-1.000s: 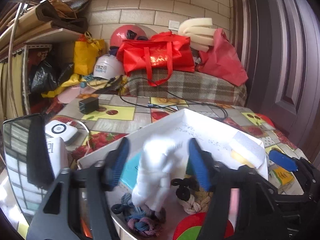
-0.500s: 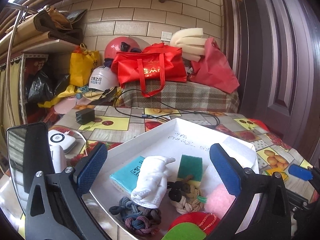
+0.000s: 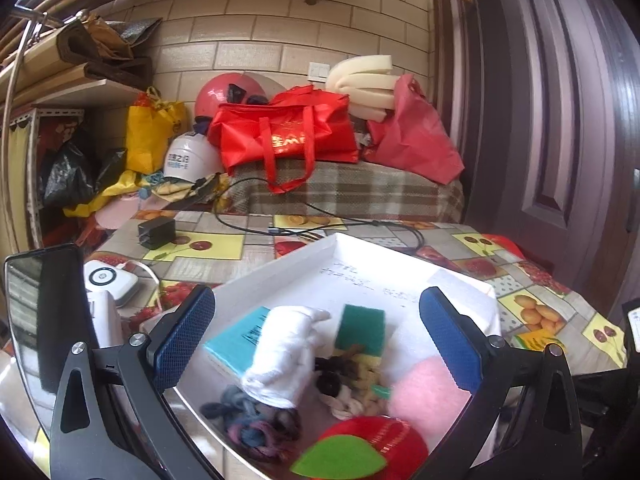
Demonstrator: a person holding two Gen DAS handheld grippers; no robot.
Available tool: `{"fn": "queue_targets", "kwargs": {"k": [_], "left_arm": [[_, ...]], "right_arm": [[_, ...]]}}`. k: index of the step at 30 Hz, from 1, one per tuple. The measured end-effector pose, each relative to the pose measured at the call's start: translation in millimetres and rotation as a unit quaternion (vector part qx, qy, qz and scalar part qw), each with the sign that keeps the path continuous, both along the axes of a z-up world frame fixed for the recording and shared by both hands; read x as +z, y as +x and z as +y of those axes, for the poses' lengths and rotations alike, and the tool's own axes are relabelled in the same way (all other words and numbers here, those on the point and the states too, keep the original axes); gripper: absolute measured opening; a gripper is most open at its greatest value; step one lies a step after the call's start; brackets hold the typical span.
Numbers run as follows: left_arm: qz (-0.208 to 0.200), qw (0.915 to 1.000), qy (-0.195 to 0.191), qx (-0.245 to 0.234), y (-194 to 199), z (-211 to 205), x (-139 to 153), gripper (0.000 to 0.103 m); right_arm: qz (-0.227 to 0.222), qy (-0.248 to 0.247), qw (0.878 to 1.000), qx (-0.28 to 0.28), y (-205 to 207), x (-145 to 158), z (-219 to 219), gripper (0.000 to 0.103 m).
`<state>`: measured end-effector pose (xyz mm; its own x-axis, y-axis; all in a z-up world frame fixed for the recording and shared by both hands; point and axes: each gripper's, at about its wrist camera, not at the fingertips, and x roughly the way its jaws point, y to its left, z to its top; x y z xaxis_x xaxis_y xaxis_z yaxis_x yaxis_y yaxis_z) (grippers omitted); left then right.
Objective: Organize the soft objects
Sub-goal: 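Grasp the yellow tissue pack with the left gripper while the right gripper grasps the cow-print cloth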
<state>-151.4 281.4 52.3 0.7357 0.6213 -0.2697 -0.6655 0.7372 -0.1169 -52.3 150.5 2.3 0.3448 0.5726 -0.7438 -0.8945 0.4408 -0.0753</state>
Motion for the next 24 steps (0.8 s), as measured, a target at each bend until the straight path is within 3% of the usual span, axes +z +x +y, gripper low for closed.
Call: {"fn": "queue_targets", "kwargs": {"k": [1,4,7,10,13,15,18,24], "left_arm": [[0.0,1.0,0.0,-0.008,0.7,-3.6,0.1,0.103],[0.002,0.9988,-0.01,-0.048,6.0,-20.2,0.2,0.103],[0.022,0.993,-0.026,-0.113,20.7,-48.5,-0.3,0.103],[0.064,0.9781,-0.046,-0.193,46.7,-84.8,-4.5,0.103],[0.114,0.9599,-0.076,-0.244,84.5,-113.3,-12.6,0.103],[0.147,0.951,-0.073,-0.262,117.0,-127.3,-16.8,0.103],[0.183,0.9471,-0.038,-0.261,164.9,-139.3,-18.5,0.103],[0.219,0.9407,-0.022,-0.258,234.2,-138.2,-23.0,0.103]], "right_arm": [[-0.002,0.008,1.0,0.007,-2.4,1.5,-2.6,0.043],[0.003,0.027,0.999,0.018,-7.9,4.5,-19.8,0.038],[0.002,0.031,0.999,-0.01,1.3,5.1,-55.9,0.037],[0.009,0.027,0.997,-0.078,31.6,8.5,-100.9,0.038],[0.01,0.03,0.984,-0.176,76.3,8.9,-160.3,0.038],[0.044,0.065,0.972,-0.222,99.7,10.2,-192.7,0.038],[0.106,0.118,0.958,-0.24,116.2,7.5,-215.3,0.038],[0.118,0.132,0.957,-0.231,113.4,6.2,-213.3,0.038]]}}
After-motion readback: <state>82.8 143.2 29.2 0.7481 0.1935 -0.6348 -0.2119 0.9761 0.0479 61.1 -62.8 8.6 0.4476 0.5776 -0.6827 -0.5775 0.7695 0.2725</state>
